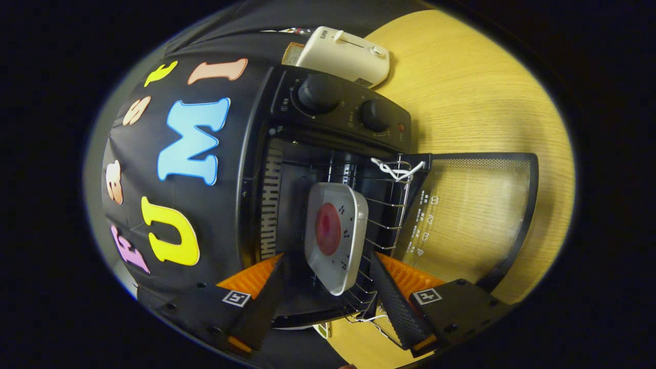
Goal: Open the toaster oven, put the food inside, and close the toaster oven door.
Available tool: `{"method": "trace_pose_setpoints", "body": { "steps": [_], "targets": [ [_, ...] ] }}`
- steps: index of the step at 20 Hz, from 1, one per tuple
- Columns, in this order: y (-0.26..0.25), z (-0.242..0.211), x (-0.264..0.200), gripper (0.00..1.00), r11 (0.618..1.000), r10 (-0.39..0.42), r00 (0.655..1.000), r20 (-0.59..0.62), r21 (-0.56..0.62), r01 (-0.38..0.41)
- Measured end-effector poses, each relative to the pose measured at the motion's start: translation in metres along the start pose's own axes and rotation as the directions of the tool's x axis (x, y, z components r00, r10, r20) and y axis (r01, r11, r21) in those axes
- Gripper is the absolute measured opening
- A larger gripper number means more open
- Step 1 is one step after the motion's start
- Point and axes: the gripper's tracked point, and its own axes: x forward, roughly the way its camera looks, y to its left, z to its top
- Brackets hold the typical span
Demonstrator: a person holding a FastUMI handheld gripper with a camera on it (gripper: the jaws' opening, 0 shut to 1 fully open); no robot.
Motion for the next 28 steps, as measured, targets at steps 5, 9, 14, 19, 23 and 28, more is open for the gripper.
{"method": "trace_pose_setpoints", "body": {
  "steps": [5, 9, 14, 19, 23, 28],
  "targets": [
    [0.009, -0.015, -0.038, 0.97, 0.981, 0.040, 0.996, -0.081, -0.186, -0.054],
    [0.000, -0.026, -0.069, 0.97, 0.922, 0.040, 0.990, -0.138, -0.376, -0.090],
    [-0.031, -0.027, -0.097, 0.98, 0.753, 0.006, 0.988, -0.157, -0.649, -0.107],
    [-0.066, -0.032, -0.111, 0.98, 0.584, -0.061, 0.984, -0.169, -0.805, -0.103],
    [-0.090, -0.035, -0.114, 0.98, 0.478, -0.124, 0.979, -0.165, -0.874, -0.086],
    [-0.116, -0.039, -0.112, 0.98, 0.346, -0.206, 0.966, -0.154, -0.935, -0.075]
  ]
}}
